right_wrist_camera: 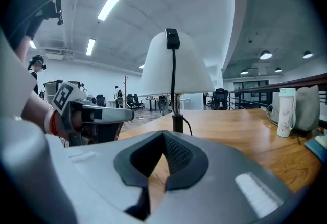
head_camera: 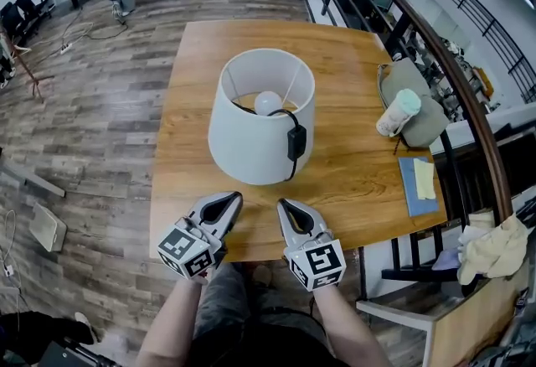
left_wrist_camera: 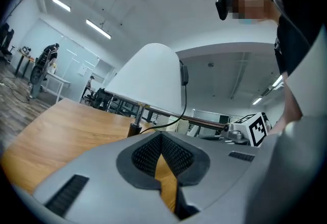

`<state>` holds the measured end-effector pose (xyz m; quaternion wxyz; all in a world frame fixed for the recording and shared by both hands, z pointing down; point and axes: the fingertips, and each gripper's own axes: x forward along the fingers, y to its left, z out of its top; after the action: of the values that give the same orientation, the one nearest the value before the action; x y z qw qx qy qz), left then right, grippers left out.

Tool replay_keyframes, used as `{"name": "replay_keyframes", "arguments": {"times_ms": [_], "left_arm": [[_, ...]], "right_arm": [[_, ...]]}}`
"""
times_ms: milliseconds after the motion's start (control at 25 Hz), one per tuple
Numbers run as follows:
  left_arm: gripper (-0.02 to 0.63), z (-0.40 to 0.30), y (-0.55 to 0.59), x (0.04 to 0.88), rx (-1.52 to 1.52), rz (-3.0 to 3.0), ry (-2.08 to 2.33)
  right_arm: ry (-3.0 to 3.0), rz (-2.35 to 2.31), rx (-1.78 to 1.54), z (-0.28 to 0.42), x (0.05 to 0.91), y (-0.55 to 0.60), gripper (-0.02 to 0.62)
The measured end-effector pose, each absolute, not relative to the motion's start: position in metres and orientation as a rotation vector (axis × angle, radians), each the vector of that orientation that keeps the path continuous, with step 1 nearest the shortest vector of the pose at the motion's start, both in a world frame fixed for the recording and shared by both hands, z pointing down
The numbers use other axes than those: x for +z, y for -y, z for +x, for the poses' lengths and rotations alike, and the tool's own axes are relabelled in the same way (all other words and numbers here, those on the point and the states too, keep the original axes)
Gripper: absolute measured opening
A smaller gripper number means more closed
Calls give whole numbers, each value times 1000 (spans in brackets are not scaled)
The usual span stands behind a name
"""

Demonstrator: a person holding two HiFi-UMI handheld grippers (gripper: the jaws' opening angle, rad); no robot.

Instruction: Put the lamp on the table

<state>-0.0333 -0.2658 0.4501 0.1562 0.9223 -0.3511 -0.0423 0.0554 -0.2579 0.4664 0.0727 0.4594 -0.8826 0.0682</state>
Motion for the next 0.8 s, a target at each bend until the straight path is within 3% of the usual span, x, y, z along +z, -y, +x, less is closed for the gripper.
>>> {"name": "replay_keyframes", "arguments": {"times_ms": [800], "left_arm": [[-3,-51,261,397,-89,2686,1339]], "right_arm": [[2725,1416,16,51,391,241,6]]}}
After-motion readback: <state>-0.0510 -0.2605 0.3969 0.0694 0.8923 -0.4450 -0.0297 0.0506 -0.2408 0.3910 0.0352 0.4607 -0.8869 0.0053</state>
